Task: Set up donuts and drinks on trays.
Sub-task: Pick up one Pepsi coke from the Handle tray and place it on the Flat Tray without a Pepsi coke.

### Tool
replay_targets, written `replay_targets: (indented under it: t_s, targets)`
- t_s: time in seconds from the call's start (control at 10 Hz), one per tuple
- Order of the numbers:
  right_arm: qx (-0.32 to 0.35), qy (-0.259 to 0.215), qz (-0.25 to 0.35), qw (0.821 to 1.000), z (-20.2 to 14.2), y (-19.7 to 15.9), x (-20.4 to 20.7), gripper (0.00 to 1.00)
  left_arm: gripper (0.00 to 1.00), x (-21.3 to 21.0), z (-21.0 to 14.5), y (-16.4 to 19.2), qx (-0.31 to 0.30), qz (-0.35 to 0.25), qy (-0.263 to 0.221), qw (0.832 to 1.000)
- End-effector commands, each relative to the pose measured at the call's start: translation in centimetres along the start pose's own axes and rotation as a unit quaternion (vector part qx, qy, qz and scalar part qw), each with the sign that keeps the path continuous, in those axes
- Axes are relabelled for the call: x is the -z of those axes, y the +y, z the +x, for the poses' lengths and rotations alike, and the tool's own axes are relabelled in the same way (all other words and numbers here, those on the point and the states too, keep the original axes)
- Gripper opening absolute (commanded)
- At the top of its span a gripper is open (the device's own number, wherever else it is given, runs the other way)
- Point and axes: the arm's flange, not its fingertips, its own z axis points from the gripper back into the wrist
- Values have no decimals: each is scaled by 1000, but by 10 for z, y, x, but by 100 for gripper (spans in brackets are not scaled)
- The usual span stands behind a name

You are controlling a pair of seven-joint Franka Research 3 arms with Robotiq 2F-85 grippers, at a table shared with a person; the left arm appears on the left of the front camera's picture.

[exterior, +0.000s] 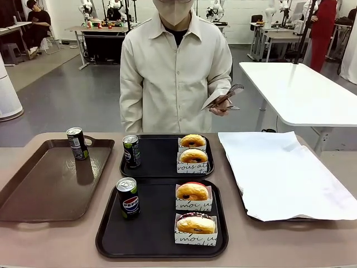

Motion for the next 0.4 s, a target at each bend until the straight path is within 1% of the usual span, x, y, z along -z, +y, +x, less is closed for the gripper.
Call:
replay_targets:
  t_s: [0.0,0.3]
  targets:
    - [3,6,-1,1000,-2,1,-1,100,100,-2,-1,-3,3,-2,-5,1000]
    - [3,6,-1,1000,-2,1,-1,100,100,-2,-1,-3,3,-2,-5,1000]
